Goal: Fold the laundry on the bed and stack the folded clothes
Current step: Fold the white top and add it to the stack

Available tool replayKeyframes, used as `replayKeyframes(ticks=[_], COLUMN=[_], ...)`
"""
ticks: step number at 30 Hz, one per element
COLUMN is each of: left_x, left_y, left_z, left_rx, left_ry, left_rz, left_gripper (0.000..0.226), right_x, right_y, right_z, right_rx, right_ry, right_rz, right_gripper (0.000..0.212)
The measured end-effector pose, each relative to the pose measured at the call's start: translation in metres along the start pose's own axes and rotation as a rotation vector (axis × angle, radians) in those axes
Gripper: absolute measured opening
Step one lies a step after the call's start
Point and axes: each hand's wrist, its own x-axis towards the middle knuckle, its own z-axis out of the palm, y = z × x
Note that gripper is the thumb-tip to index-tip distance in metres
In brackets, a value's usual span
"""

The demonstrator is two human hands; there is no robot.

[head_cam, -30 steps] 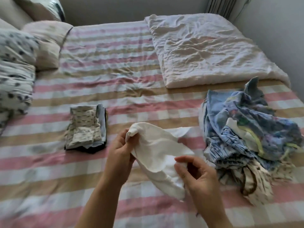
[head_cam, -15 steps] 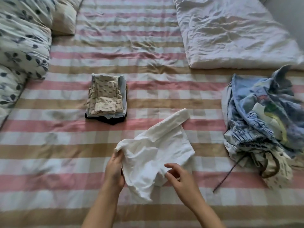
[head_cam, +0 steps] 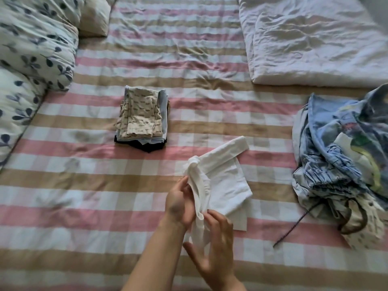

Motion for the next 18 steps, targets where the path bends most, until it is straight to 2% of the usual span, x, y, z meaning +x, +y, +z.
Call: replayKeyframes(ticks=[2, 5, 8, 10, 11, 14, 18], left_x=[0.000, -0.004, -0.016, -0.026, -0.030, -0.030, -0.018], left_y=[-0.006, -0.012, -0.024, -0.037, -0.043, -0.050, -0.038], left_z=[0.005, 0.005, -0.006, -0.015, -0.019, -0.026, -0.032], left_rx=[0.022, 0.186, 0.610, 0.783, 0.798, 0.798, 0.732], left_ry=[-0.066, -0.106, -0.113, -0.061, -0.039, 0.057, 0.220], left_rz=[0.003, 0.062, 0.168, 0.305, 0.370, 0.485, 0.553], left_gripper=[0.037, 0.028, 0.042, 0.050, 0.050, 0.045, 0.020], right_x=[0.002, 0.016, 0.030, 0.038, 0.041, 0.046, 0.054], right_y=[0.005, 0.014, 0.020, 0.021, 0.020, 0.016, 0.014], right_z=[0.002, -0.006, -0.014, -0.017, -0.018, -0.017, -0.015], right_rx=[0.020, 0.266, 0.357, 0.440, 0.492, 0.605, 0.595], right_ry=[0.062, 0.106, 0.099, 0.017, -0.058, -0.271, -0.470], right_rz=[0.079, 0.268, 0.409, 0.450, 0.456, 0.423, 0.399], right_gripper=[0.040, 0.006, 0.015, 0.006, 0.005, 0.032, 0.049])
